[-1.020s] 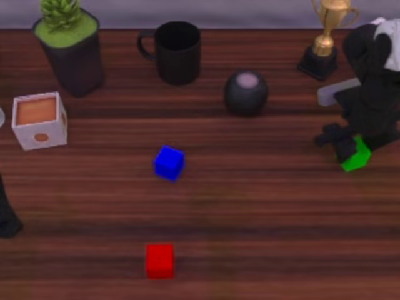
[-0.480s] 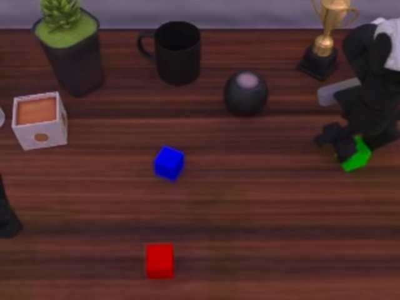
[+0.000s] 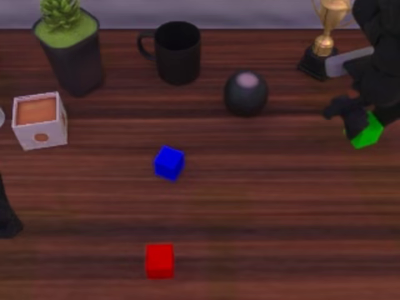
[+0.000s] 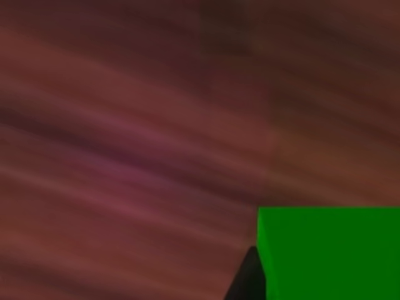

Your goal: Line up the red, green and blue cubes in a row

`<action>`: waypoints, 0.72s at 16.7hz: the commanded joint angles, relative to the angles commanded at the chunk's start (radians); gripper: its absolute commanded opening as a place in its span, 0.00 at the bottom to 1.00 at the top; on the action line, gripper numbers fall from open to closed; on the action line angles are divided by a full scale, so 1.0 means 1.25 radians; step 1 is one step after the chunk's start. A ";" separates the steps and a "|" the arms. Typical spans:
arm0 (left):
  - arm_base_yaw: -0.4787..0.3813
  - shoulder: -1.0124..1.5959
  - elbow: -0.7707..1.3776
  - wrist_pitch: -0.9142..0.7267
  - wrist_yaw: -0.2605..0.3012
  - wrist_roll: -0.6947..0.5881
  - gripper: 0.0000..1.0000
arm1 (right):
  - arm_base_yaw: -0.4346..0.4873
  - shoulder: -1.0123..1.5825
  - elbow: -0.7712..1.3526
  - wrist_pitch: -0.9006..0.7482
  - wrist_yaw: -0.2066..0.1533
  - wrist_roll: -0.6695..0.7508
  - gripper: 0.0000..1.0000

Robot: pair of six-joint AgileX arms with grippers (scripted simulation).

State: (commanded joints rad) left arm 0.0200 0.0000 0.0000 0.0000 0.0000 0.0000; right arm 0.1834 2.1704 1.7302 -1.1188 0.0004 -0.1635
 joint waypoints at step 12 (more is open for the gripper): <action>0.000 0.000 0.000 0.000 0.000 0.000 1.00 | 0.166 -0.036 -0.039 -0.004 0.003 0.235 0.00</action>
State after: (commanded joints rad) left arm 0.0200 0.0000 0.0000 0.0000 0.0000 0.0000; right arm 0.3908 2.1253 1.6809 -1.1240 0.0038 0.1307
